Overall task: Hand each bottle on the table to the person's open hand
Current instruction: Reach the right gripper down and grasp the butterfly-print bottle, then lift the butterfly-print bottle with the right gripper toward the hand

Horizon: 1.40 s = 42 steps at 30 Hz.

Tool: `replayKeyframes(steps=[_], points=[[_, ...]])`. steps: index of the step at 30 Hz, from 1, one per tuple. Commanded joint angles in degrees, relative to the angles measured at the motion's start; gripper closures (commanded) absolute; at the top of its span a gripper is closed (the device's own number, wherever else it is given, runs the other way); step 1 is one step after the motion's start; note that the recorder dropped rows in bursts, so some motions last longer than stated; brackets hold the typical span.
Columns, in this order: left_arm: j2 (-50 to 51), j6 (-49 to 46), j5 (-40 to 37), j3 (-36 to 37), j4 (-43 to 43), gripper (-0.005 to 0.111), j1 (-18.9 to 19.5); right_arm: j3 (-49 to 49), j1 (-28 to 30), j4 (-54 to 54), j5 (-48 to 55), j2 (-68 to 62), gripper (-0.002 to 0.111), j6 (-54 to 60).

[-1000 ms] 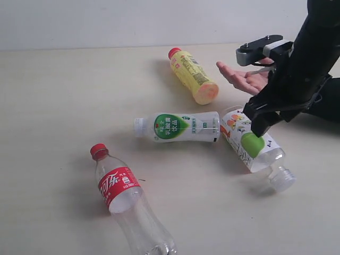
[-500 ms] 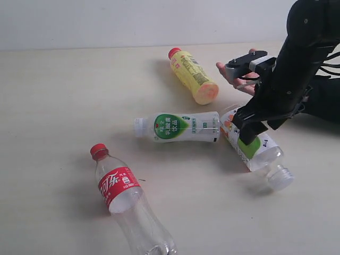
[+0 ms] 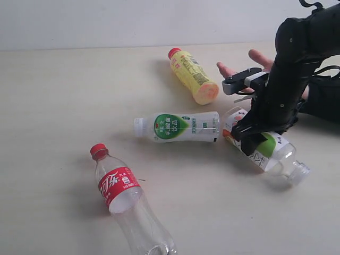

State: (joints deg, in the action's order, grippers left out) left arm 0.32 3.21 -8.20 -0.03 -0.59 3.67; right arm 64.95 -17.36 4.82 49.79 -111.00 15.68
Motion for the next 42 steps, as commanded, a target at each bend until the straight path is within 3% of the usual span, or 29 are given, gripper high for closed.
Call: replayKeyframes(steps=[1, 4, 9, 15, 25, 32, 42], points=[[-0.3, -0.2, 0.0, 0.0, 0.6, 0.106, -0.3, 0.1, 0.0, 0.1, 2.8, 0.0, 0.086, -1.2], [-0.3, -0.2, 0.0, 0.0, 0.6, 0.106, -0.3, 0.1, 0.0, -2.4, 4.9, 1.2, 0.108, -2.4], [-0.3, -0.2, 0.0, 0.0, 0.6, 0.106, -0.3, 0.5, 0.0, -2.3, 7.2, 6.3, 0.108, -2.4], [-0.3, -0.2, 0.0, 0.0, 0.6, 0.106, -0.3, 4.8, 0.0, -2.2, 19.6, 13.8, 0.108, -3.3], [-0.3, -0.2, 0.0, 0.0, 0.6, 0.106, -0.3, 15.6, 0.0, -2.8, 20.2, 25.6, 0.108, -5.9], [-0.3, -0.2, 0.0, 0.0, 0.6, 0.106, -0.3, 22.6, 0.0, -3.9, 20.2, 23.0, 0.108, -8.2], [-0.3, -0.2, 0.0, 0.0, 0.6, 0.106, -0.3, 28.4, 0.0, -7.0, 20.2, 8.1, 0.108, -11.4]])
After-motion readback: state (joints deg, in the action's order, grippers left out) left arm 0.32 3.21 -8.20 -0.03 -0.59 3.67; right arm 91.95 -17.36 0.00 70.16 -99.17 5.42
